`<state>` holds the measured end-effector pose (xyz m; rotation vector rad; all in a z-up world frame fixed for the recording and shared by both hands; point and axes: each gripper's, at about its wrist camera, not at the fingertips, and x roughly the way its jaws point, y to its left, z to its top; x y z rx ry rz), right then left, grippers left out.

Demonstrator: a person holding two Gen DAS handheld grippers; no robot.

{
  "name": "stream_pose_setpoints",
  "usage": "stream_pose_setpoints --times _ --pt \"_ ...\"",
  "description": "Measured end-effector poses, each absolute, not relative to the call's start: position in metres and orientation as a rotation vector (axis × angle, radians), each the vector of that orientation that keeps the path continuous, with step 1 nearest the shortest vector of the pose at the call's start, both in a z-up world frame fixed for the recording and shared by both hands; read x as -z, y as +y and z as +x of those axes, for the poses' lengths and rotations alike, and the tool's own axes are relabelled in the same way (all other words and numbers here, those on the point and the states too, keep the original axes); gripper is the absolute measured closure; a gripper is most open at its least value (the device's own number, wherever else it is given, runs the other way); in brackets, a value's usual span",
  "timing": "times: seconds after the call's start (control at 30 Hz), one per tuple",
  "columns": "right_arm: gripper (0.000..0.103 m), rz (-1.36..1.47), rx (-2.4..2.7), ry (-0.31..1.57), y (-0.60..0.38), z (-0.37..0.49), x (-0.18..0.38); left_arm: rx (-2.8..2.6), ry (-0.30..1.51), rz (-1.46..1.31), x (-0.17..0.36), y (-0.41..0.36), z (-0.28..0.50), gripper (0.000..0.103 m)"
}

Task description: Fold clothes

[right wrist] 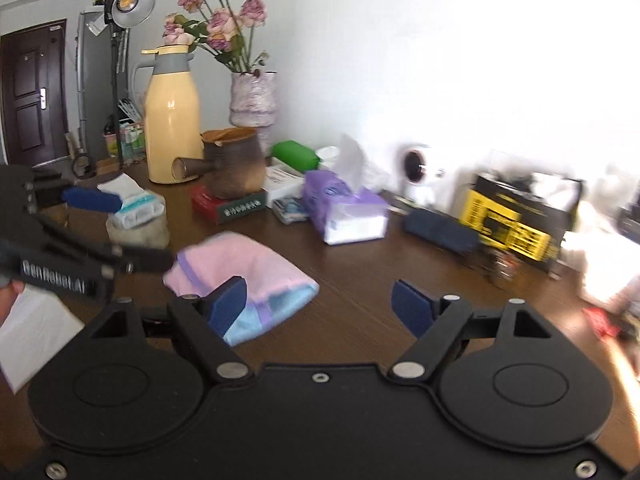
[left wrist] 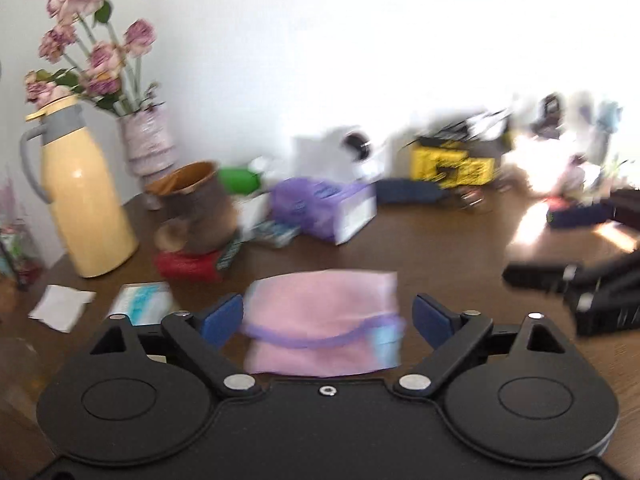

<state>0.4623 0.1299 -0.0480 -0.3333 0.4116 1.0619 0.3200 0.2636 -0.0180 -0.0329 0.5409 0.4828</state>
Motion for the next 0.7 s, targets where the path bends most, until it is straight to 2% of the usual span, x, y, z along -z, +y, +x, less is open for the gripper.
stream_pose_setpoints --times 0.17,0.33,0.7 --pt "0.018 -0.307 -0.939 0.459 0.043 0.472 0.052 -0.436 0.533 -0.069 0.025 0.219 0.33 0.008" --pt "0.018 -0.235 -0.815 0.535 -0.041 0.48 0.06 -0.368 0.496 -0.116 0.031 0.164 0.301 0.007" --pt "0.015 -0.109 -0.761 0.428 -0.17 0.339 0.075 -0.217 0.394 -0.1 0.054 0.043 0.182 0.003"
